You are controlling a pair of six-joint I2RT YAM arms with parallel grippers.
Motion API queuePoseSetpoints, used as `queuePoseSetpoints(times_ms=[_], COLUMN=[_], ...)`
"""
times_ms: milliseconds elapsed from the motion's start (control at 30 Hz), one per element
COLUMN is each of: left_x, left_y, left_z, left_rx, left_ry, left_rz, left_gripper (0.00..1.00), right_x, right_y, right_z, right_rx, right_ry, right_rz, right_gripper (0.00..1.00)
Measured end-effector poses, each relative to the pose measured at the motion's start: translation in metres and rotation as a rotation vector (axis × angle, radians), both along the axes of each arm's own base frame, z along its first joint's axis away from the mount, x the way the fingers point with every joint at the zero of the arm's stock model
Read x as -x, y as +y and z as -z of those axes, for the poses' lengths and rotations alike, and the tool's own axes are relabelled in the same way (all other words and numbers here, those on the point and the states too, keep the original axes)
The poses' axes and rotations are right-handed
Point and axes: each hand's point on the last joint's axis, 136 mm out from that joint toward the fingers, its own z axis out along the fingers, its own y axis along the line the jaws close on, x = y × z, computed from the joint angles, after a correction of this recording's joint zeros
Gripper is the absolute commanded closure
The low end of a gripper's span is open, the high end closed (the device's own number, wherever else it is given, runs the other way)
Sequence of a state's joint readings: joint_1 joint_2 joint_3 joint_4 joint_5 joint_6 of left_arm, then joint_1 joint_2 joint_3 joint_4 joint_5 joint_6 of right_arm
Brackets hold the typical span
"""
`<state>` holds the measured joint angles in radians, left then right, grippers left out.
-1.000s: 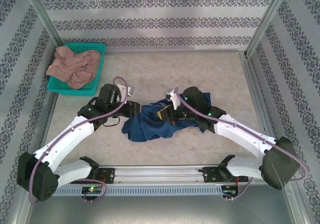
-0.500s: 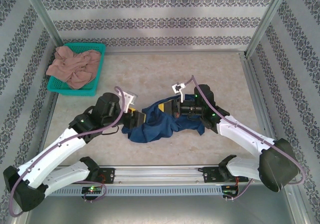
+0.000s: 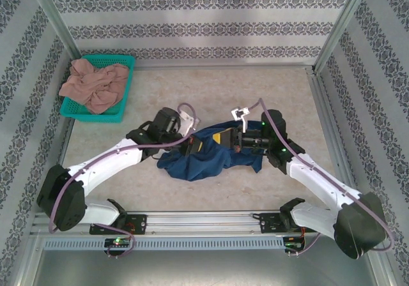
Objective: Fold the inside-out t-shirt
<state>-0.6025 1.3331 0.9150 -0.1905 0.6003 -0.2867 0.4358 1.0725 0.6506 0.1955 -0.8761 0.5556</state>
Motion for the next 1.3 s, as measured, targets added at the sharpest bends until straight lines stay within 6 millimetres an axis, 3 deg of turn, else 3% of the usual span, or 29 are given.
queuePoseSetpoints(times_ms=[67,167,300,400,500,600,700,800,1033,1300], left_x=[0.008,0.036,0.065,0.076,0.077,0.075,0.071,0.068,0.064,0.064], left_y=[-0.006,-0.011,-0.006,-0.002,-0.001,-0.001,-0.001,-0.001,-0.001,0.0], left_z=[-0.027,-0.061,-0.091,-0.103,-0.101,-0.096,-0.093,-0.089,-0.078,-0.076], left_rx=[0.176,0.36,0.441,0.447,0.422,0.385,0.358,0.336,0.303,0.294], left_ry=[0.001,0.001,-0.025,-0.048,-0.046,-0.041,-0.048,-0.049,-0.028,-0.026], left_rz=[0.056,0.172,0.272,0.304,0.309,0.305,0.297,0.287,0.273,0.269], left_gripper=[1.0,1.0,1.0,1.0,1.0,1.0,1.0,1.0,1.0,1.0], right_x=[-0.004,-0.009,-0.018,-0.025,-0.023,-0.004,0.016,0.036,0.064,0.057], right_y=[-0.01,-0.017,-0.029,-0.041,-0.051,-0.057,-0.054,-0.043,-0.006,0.015], right_z=[0.006,0.02,0.04,0.041,0.03,0.016,-0.004,-0.012,0.013,0.034], right_rx=[0.031,0.092,0.198,0.289,0.349,0.365,0.328,0.298,0.327,0.37], right_ry=[-0.001,0.012,0.06,0.064,0.013,-0.06,-0.15,-0.209,-0.214,-0.183], right_rz=[0.046,0.103,0.191,0.262,0.304,0.301,0.267,0.2,0.022,-0.03], right_gripper=[0.96,0.87,0.68,0.59,0.53,0.49,0.5,0.53,0.64,0.66])
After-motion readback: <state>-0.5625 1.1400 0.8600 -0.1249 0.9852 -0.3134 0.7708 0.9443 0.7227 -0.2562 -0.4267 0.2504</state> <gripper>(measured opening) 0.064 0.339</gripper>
